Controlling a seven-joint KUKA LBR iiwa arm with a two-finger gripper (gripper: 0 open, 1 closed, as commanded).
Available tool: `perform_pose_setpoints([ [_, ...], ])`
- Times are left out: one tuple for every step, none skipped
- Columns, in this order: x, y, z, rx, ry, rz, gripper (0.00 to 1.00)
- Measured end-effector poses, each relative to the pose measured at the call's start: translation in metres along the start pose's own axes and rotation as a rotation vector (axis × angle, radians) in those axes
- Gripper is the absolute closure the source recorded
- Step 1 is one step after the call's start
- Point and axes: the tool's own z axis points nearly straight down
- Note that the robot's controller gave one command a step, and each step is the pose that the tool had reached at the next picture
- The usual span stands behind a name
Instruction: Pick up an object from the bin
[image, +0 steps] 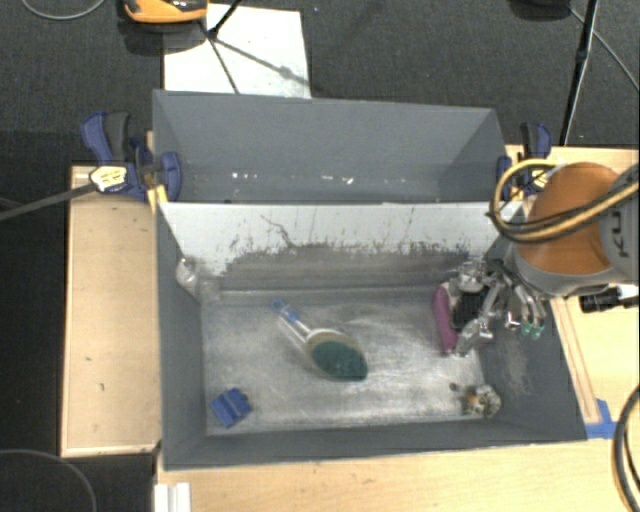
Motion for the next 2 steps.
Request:
perform_pose_setpoints([
  [0.001, 0.0, -0.001, 0.002, 0.001, -0.007, 1.0],
  [-0.015, 0.0, -0.065, 0.01, 0.022, -0.142, 1.0],
])
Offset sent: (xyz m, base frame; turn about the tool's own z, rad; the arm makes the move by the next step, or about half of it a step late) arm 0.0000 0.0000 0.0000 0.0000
